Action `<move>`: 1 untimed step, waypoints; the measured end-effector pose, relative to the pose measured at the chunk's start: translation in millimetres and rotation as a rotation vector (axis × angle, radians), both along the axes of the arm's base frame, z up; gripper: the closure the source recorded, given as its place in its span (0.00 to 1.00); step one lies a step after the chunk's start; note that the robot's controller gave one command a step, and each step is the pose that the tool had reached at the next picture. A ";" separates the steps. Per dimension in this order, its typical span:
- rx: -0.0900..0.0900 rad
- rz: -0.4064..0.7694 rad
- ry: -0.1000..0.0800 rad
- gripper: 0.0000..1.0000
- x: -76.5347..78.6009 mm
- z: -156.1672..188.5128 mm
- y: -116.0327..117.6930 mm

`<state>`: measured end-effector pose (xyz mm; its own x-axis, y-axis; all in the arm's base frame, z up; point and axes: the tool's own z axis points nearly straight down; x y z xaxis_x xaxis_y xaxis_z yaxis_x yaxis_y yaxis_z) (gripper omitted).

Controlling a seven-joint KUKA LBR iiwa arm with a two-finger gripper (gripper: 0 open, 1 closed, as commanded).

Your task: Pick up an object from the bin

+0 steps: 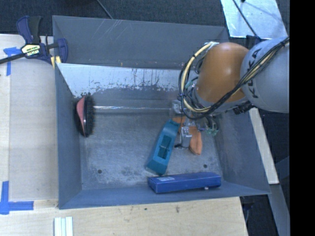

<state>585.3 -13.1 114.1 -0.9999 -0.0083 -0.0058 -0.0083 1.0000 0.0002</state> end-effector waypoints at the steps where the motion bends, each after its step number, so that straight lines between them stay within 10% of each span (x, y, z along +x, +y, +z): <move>1: -0.002 0.093 0.001 0.00 7.1 -23.6 2.2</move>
Offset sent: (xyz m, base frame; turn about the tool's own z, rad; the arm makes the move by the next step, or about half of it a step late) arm 0.0180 0.0202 -0.0441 -0.3817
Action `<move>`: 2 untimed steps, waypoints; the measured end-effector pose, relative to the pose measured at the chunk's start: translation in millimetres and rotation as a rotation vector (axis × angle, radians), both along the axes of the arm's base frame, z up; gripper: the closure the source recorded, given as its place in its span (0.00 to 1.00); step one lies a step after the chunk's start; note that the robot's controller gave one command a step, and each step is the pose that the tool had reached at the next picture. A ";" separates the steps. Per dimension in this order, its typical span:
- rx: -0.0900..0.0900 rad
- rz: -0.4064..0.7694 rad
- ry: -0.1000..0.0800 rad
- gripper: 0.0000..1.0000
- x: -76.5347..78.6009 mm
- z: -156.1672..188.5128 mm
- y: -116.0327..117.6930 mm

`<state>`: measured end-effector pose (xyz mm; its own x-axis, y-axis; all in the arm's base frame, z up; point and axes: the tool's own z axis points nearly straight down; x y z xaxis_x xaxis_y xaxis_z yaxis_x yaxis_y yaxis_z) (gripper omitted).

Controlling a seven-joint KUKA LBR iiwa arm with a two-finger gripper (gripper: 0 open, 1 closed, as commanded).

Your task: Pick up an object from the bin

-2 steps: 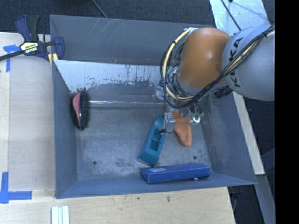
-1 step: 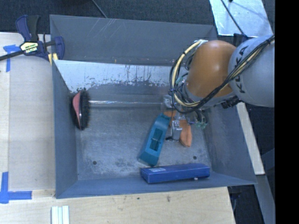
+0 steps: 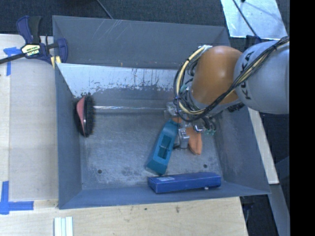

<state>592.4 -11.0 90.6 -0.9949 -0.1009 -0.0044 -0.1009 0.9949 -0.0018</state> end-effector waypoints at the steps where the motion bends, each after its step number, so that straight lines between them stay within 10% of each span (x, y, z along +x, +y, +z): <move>1: -0.007 0.286 0.008 1.00 11.7 -18.9 13.1; 2: -0.007 0.285 0.008 1.00 11.7 -18.8 12.9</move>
Offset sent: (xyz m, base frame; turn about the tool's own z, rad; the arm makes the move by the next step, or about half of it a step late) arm 0.0000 0.0000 0.0000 0.0000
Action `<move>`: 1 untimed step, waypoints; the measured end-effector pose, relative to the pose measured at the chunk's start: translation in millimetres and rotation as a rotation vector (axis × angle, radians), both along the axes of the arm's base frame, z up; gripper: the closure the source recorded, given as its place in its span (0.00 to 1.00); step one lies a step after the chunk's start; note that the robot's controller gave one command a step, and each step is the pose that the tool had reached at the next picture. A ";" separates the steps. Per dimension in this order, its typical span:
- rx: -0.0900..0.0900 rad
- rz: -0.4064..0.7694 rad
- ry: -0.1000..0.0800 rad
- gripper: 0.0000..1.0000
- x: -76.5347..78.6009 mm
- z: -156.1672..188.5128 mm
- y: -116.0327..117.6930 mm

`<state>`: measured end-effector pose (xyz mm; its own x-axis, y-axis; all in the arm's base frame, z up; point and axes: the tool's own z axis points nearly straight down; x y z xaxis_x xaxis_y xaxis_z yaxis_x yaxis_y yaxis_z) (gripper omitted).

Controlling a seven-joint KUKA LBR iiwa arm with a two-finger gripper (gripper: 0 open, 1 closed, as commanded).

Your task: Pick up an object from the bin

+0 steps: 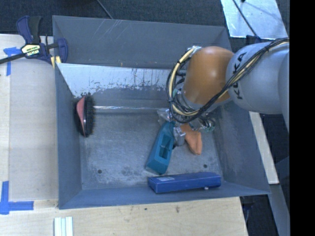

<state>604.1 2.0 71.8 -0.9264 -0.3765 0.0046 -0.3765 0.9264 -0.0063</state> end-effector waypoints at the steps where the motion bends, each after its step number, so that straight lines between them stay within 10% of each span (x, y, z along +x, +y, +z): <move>1: 0.003 -0.024 -0.004 1.00 6.1 10.1 33.8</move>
Offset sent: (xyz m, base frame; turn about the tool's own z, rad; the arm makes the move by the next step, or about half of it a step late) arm -0.0398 0.0319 0.0360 0.0256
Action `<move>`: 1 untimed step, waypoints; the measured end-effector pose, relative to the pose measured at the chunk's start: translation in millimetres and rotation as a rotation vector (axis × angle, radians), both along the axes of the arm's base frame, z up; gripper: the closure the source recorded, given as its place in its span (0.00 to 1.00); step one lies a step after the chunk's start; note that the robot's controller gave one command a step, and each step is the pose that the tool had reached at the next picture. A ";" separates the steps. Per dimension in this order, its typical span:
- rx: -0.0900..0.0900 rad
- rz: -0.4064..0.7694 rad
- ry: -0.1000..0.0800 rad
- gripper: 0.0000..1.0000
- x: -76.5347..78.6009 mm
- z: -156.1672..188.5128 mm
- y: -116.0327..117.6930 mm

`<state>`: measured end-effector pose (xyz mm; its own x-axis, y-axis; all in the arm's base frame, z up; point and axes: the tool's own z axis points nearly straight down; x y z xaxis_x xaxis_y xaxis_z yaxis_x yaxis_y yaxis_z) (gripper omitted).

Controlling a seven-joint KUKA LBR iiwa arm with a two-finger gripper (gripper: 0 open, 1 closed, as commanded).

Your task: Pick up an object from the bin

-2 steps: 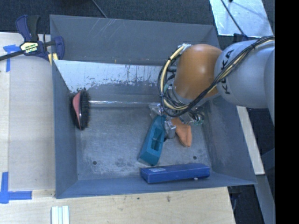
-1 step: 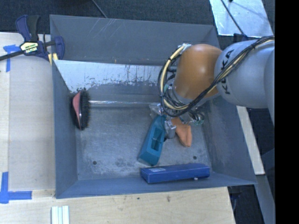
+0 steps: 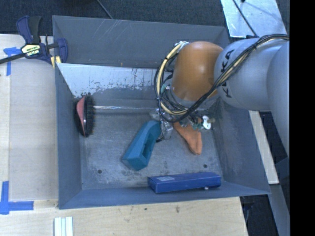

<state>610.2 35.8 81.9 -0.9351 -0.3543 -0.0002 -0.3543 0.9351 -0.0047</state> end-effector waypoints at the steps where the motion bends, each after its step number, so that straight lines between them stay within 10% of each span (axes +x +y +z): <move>1: 0.007 0.001 0.001 1.00 -31.3 16.7 9.2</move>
Offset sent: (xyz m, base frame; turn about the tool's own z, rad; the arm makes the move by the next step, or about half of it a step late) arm -0.0371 0.0737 -0.0041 0.0581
